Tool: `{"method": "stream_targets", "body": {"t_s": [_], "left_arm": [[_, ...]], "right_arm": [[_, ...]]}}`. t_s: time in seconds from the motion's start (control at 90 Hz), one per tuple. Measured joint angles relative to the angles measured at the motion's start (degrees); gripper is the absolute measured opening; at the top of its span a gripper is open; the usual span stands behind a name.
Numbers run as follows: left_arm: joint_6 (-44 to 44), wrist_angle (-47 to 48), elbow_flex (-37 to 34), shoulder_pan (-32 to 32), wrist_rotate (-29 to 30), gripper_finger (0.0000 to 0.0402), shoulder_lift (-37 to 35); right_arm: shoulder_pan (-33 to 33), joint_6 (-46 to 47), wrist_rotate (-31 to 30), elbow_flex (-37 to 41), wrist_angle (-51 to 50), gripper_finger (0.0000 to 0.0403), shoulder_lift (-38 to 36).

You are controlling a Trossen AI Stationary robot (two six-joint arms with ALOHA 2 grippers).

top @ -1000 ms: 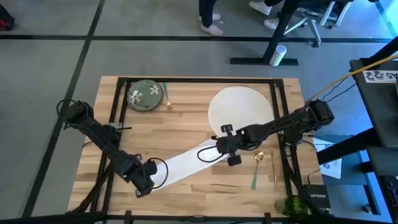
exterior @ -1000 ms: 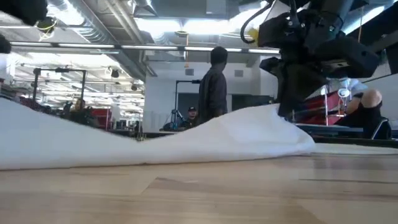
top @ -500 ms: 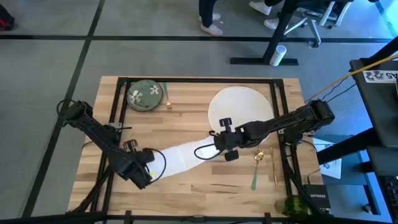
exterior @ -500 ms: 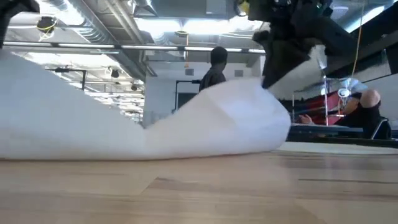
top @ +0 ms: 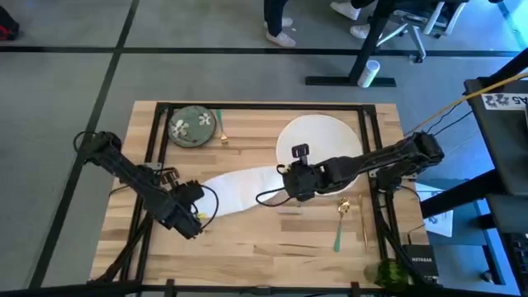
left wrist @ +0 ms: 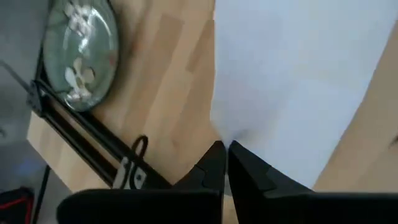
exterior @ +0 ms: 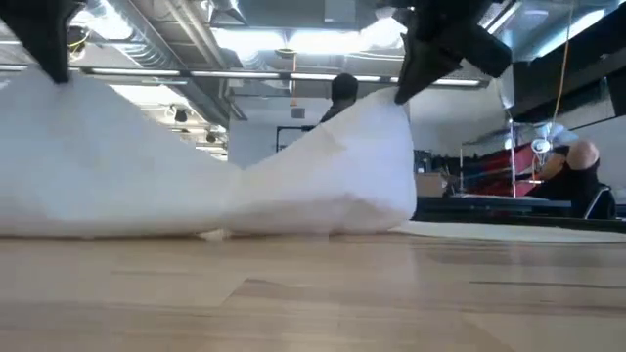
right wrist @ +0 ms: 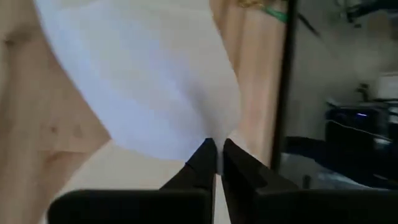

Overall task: Set table place
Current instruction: Fold the white table napkin

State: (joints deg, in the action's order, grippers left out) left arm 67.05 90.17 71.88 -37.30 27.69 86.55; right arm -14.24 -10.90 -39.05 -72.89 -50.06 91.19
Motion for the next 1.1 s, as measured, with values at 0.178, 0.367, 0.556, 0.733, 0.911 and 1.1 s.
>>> {"method": "stream_targets", "body": {"t_s": [0.178, 0.367, 0.556, 0.733, 0.911, 1.1], "left_arm": [[0.2, 0.0, 0.1, 0.2, 5.6, 0.0000, -1.5], [-1.4, -0.1, 0.4, 0.2, 9.1, 0.0000, -1.5], [-1.4, -0.2, 0.4, 0.2, 14.5, 0.0000, -1.4], [-2.2, -0.2, 0.4, 0.2, 16.0, 0.0000, -1.4], [-3.5, -0.2, 0.4, 1.7, 17.4, 0.0000, -1.4], [-7.1, -0.2, 0.4, 4.6, 19.7, 0.0000, -1.4]], "right_arm": [[0.0, 0.0, -5.3, -0.3, -1.1, 0.0001, -0.3], [-1.9, -0.2, -13.5, -0.3, -1.1, 0.0001, -0.3], [-5.7, -1.2, -22.9, -0.3, -1.2, 0.0001, -0.4], [-9.0, 2.8, -25.9, -0.3, -3.6, 0.0001, -0.4], [-9.0, 11.7, -25.7, -0.2, -11.4, 0.0001, -0.4], [-9.7, 18.2, -28.8, -0.2, -17.2, 0.0001, -0.4]]}}
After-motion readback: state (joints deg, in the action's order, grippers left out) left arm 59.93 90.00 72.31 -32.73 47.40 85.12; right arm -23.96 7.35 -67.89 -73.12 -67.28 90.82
